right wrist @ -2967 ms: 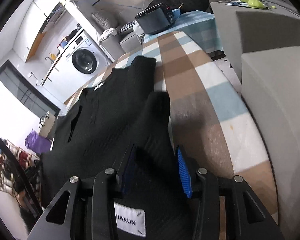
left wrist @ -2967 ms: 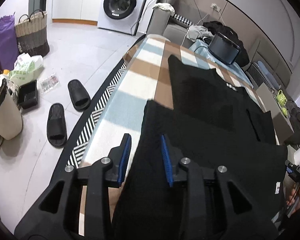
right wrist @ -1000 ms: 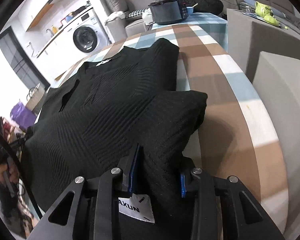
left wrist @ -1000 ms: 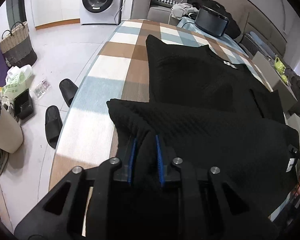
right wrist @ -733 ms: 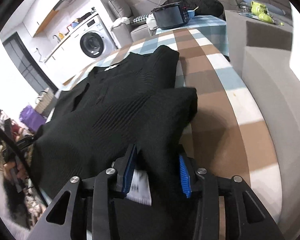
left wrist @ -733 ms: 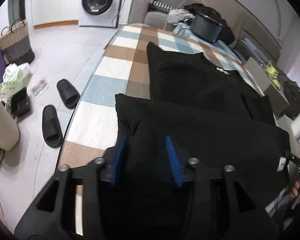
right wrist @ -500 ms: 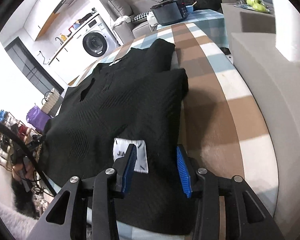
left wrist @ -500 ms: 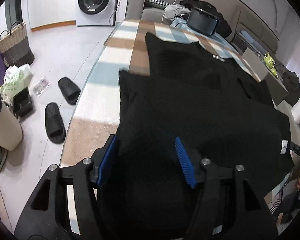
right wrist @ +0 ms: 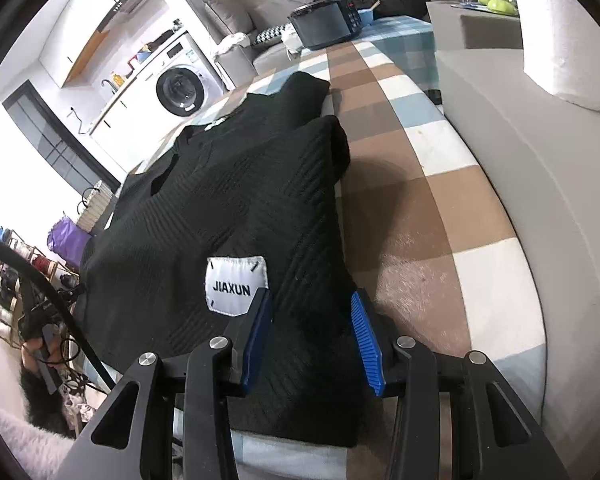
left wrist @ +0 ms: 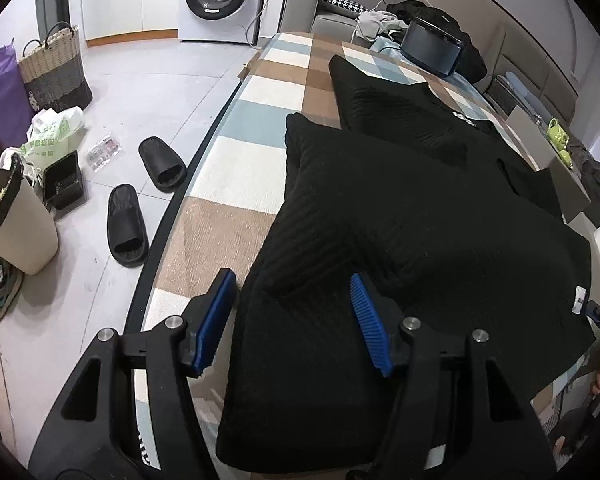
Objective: Fold small clothes
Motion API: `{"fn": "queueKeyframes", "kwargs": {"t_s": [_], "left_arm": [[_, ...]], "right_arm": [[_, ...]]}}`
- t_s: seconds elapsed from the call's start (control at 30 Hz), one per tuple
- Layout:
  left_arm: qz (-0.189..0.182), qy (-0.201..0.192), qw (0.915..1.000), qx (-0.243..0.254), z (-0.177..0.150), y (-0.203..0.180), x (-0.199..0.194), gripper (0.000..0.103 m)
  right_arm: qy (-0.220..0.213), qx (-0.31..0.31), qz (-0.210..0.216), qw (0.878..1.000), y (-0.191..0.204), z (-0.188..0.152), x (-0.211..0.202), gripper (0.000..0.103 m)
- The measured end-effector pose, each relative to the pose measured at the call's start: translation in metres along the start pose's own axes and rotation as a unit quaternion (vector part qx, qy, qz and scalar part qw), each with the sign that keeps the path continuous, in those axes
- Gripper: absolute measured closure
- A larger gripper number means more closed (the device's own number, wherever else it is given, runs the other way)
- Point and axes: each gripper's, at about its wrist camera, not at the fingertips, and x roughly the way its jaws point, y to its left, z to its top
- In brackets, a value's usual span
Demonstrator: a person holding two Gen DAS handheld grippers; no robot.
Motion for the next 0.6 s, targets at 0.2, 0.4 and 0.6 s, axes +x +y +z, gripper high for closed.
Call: {"fn": "queueKeyframes", "kwargs": {"t_s": [0.2,0.4,0.6], "left_arm": [[0.002,-0.008,0.9999,-0.011,0.004,-0.004,0.004,0.078],[-0.013,-0.041,0.9988,-0.023,0.007,-0.004,-0.011,0.098],[-0.033,-0.095,0.9945,-0.030,0.019,-0.009,-0.042,0.101]], "right_arm": [[-0.014,-0.012,-0.007,1.000,0.003,0.004,0.006,0.081],[-0.036,-0.006,0.021,0.999,0.005,0.006,-0.006,0.097],[-0.087,-0.006,0.030,0.996,0.015,0.018,-0.029,0.100]]}}
